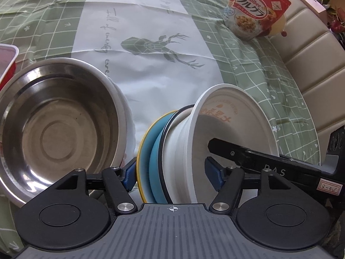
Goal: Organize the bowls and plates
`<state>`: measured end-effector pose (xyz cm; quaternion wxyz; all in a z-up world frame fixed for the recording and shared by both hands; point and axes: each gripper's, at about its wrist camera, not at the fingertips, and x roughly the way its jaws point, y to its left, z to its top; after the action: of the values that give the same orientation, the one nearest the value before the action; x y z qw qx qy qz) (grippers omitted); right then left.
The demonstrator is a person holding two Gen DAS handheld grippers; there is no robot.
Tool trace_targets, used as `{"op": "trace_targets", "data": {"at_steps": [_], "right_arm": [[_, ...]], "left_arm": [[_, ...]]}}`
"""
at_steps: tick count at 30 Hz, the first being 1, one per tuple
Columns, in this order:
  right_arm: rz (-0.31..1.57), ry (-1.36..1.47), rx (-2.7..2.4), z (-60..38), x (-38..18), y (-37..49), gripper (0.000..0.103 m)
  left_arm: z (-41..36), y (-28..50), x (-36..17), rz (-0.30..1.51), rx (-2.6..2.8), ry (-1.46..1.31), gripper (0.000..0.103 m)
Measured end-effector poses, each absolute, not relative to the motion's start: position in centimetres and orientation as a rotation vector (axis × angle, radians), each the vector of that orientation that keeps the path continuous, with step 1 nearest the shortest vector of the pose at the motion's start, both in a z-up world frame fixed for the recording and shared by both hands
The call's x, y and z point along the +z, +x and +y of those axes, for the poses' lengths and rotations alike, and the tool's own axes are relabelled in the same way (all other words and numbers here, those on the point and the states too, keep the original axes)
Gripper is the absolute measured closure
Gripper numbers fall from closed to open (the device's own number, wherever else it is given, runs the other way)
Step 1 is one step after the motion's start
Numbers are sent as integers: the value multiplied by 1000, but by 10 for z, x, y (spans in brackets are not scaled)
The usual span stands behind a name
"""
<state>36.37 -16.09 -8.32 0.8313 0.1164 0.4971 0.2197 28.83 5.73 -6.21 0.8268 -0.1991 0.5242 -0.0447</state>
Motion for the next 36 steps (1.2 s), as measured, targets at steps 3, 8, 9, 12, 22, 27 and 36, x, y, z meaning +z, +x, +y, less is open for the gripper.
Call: {"op": "trace_targets", "data": {"at_steps": [3,8,9,12,22,27,36], "right_arm": [[1035,196,439,-160,-81,361,26],[926,48,430,-158,-66,345,26],[907,23,425,-157,-63,342,25],[827,-79,398,-151,-54,329,22],[1061,-30,479,-144,-45,342,17],[1227,46,457,-140,-63,362,34],[1348,266,559,-142,-87,369,36]], "left_arm": [[59,288,-64,1118,-97,-436,34],[64,286,-66,1117,-110,-473,34],[64,286,-66,1116,-113,-476,34],[64,284,-66,1110,-122,-475,34],[68,278,-67,1104,-142,-482,35],[69,278,-67,1099,-151,-488,35],[67,288,-69,1155,-167,-458,33]]}}
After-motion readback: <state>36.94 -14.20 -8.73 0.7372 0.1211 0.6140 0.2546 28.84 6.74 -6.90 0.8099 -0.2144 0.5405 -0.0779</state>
